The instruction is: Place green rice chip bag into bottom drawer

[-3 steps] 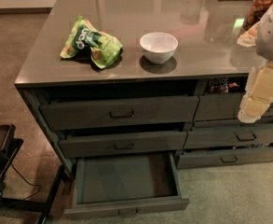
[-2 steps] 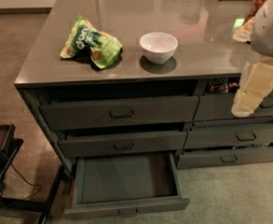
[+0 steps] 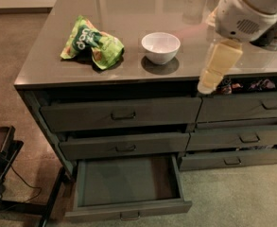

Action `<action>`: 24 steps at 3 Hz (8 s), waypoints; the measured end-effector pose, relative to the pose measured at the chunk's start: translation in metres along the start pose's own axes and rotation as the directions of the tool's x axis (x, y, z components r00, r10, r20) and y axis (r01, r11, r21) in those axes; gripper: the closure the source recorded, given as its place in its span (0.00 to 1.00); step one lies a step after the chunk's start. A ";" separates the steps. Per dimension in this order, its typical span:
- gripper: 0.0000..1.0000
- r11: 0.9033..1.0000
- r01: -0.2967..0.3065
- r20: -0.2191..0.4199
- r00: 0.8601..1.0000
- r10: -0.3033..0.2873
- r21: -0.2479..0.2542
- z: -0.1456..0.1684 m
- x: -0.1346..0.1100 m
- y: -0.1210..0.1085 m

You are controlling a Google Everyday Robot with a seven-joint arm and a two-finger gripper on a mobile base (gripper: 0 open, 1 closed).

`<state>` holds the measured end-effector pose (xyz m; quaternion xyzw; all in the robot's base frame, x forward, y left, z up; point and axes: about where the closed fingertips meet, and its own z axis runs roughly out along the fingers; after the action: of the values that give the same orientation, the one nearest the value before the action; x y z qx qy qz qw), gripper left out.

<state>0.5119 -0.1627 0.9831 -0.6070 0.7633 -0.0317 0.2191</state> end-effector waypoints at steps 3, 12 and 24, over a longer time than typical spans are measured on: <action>0.00 0.995 -0.041 0.087 0.996 0.033 0.091 0.063 -0.091 -0.064; 0.00 0.972 -0.177 0.389 0.915 0.105 0.155 0.222 -0.294 -0.116; 1.00 0.957 -0.233 0.422 0.895 0.141 0.174 0.166 -0.228 -0.107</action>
Offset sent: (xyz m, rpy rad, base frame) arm 0.1569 0.1296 -0.0151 0.1140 -0.1704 -0.0714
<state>0.7096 0.0595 0.9344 -0.4957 0.7479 0.0321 0.4403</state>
